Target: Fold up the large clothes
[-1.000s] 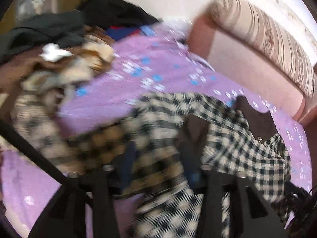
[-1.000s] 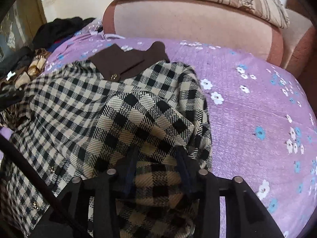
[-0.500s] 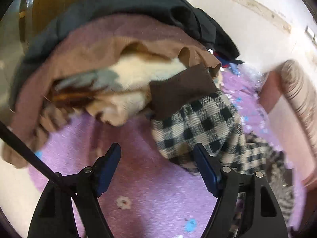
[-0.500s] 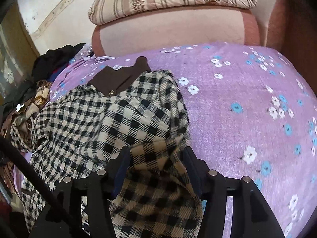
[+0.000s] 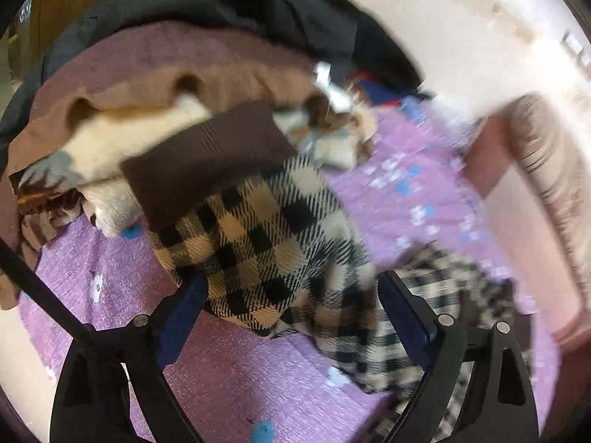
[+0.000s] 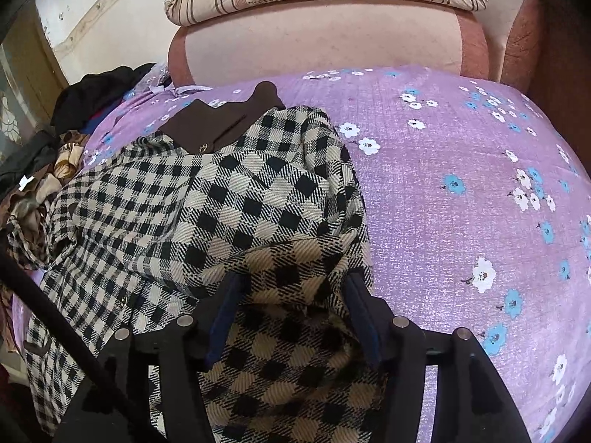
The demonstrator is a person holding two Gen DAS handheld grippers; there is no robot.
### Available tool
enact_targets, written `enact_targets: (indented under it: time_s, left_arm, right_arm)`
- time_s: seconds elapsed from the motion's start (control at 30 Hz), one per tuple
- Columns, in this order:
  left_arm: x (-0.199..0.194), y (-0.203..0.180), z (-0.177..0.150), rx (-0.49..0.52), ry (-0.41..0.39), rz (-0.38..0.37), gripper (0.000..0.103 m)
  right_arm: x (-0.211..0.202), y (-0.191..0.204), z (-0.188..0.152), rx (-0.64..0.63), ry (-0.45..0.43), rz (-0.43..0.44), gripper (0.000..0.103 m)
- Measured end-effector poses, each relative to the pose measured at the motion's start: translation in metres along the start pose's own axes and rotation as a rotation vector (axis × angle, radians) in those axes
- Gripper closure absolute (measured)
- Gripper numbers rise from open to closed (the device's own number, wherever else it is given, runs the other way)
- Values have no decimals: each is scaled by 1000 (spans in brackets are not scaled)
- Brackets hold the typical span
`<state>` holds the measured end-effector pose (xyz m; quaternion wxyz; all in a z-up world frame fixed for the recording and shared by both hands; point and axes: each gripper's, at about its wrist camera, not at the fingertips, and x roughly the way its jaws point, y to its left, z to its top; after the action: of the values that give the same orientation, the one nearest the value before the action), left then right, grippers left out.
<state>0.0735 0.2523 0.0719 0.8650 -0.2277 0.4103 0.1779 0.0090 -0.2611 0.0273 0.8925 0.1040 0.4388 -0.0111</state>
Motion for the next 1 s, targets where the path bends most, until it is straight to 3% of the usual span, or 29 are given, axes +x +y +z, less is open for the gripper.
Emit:
enact_targets:
  time_s: [0.03,0.07,0.1,0.13,0.33,0.47,0.53,0.6,0.67,0.73,0.83,1.0]
  left_arm:
    - [7,-3,-2,4,24,17,21]
    - [11,-4,-5,-4,38,19,61]
    - [14,-4,-8,-11,59,25,82]
    - [16,-1,-11,-6,76,14,95]
    - [-27,70,-38,-133,11,-53,95]
    - [-25,119,-55,-259,64,-64,89]
    - [-24,142,-62,-371,80,-87,81]
    - [-31,152,-64,-423,51,-84,76]
    - [-41,160,-66,-450,9,-67,47]
    - [-50,167,-69,-478,-37,-46,35]
    - [-58,181,-75,-510,-69,-33,30]
    - [-48,197,-75,-536,-47,-82,22]
  right_arm:
    - [1,-1,0,2,1,1,39]
    - [1,-1,-1,4,1,0,39]
    - [2,-3,0,4,1,-1,40]
    - [2,-4,0,5,0,-1,40]
    - [2,-3,0,15,0,0,39]
    - [4,0,-2,15,1,-10,40]
    - [3,-1,-2,21,1,-11,40]
    - [2,-4,-2,24,0,-7,39]
    - [-1,-5,-3,30,-3,-10,39]
    - [-2,-8,-4,36,-3,-13,39]
    - [0,-12,-7,48,5,-17,39]
    - [4,-13,-7,50,15,-24,39]
